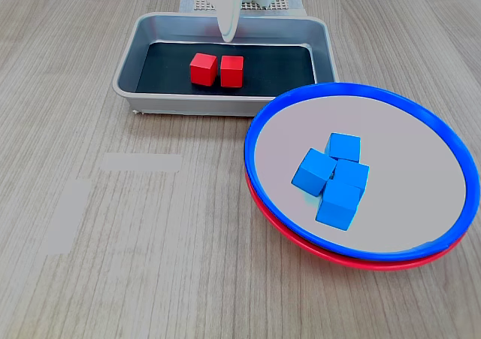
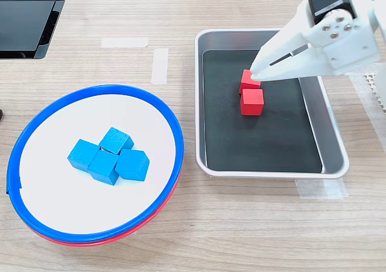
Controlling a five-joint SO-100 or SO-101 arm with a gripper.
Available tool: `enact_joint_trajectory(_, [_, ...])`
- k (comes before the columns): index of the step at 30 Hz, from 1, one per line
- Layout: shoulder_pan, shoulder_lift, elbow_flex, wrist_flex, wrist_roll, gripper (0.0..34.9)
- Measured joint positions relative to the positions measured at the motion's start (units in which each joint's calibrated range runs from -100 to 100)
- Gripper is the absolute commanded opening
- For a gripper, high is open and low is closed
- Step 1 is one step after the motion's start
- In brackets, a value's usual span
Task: Resolve any anomalies and move all blocks to matching dishes
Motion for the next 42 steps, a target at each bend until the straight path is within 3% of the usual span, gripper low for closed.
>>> enact_joint_trajectory(42, [-1.2,0.0,0.0,0.0,0.4,0.3])
